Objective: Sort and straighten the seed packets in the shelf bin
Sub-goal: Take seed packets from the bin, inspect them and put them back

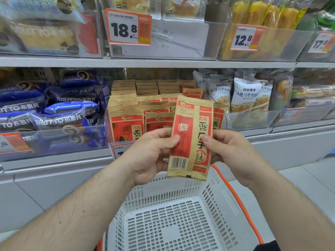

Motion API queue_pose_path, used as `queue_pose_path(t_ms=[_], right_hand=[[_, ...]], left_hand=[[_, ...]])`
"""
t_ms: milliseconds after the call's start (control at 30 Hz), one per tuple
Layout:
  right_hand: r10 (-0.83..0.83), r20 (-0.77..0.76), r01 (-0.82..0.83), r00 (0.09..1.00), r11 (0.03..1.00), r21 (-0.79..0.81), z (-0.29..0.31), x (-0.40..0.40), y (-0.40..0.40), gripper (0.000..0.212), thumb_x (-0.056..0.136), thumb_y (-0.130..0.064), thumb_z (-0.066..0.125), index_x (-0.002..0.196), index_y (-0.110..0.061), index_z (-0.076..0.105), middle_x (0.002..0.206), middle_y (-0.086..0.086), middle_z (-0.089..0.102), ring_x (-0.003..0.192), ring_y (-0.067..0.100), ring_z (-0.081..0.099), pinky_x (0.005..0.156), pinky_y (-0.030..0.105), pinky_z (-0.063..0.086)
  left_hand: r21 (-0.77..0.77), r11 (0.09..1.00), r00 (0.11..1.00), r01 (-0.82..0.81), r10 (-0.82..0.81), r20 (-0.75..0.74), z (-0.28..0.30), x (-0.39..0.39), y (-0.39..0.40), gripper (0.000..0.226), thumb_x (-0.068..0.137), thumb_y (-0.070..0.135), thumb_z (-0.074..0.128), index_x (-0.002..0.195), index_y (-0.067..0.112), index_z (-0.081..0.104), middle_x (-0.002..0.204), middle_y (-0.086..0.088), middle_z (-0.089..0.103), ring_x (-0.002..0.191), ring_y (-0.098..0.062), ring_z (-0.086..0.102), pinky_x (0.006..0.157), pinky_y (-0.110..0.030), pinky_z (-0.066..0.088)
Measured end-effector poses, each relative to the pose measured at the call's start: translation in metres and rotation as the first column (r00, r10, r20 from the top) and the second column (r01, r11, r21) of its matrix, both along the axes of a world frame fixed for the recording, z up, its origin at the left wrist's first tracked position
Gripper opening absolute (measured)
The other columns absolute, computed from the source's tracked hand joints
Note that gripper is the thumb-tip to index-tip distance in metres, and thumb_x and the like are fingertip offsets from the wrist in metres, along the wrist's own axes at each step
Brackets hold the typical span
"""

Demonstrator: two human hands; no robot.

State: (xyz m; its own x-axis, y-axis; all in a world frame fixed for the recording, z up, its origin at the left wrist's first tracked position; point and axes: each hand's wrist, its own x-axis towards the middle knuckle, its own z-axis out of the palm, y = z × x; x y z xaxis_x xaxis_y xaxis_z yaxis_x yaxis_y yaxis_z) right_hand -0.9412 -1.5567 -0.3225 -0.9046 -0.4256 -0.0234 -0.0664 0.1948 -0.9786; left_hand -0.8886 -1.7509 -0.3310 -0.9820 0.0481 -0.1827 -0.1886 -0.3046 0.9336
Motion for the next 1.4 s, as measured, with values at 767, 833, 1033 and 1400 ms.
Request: queue_pose_path(t_ms=[767, 833, 1033, 1400], right_hand=[[0.183, -0.145, -0.108, 0.972, 0.904, 0.414, 0.005, 0.014, -0.002, 0.035, 0.069, -0.014, 0.087, 0.095, -0.025, 0.067, 0.071, 0.007, 0.072, 0.065, 0.028, 0.072, 0.069, 0.049, 0.061], [0.243, -0.146, -0.146, 0.959, 0.865, 0.48, 0.005, 0.018, -0.004, 0.038, 0.063, -0.032, 0.088, 0.096, -0.029, 0.068, 0.076, 0.003, 0.074, 0.069, 0.024, 0.072, 0.071, 0.05, 0.06], [0.205, -0.246, -0.142, 0.947, 0.958, 0.251, 0.005, 0.015, -0.001, 0.017, 0.08, -0.026, 0.081, 0.095, -0.024, 0.073, 0.079, 0.003, 0.074, 0.07, 0.024, 0.071, 0.069, 0.047, 0.06], [0.005, -0.378, 0.015, 0.926, 0.999, 0.051, -0.004, 0.02, -0.017, 0.021, 0.08, -0.028, 0.058, 0.074, -0.009, 0.062, 0.069, 0.013, 0.066, 0.056, 0.023, 0.064, 0.056, 0.043, 0.056]], left_hand=[[-0.249, 0.967, 0.995, -0.049, 0.026, -0.094, -0.009, -0.003, 0.003, 0.072, 0.067, 0.046, 0.086, 0.129, 0.022, 0.058, 0.116, 0.0, 0.074, 0.109, -0.024, 0.07, 0.092, -0.05, 0.056], [-0.281, 0.959, 0.996, -0.045, 0.021, -0.089, -0.011, -0.002, 0.007, 0.081, 0.057, 0.049, 0.088, 0.127, 0.026, 0.056, 0.115, 0.003, 0.074, 0.108, -0.021, 0.07, 0.095, -0.053, 0.054], [-0.269, 0.962, 0.993, 0.055, -0.082, -0.09, -0.015, -0.001, 0.008, 0.049, 0.071, 0.027, 0.077, 0.118, 0.019, 0.064, 0.107, -0.003, 0.074, 0.096, -0.026, 0.073, 0.088, -0.053, 0.056], [-0.279, 0.944, 0.966, 0.177, -0.221, -0.133, -0.015, 0.001, 0.01, 0.05, 0.071, 0.016, 0.073, 0.119, 0.019, 0.062, 0.094, 0.005, 0.072, 0.09, -0.016, 0.07, 0.067, -0.029, 0.052]])
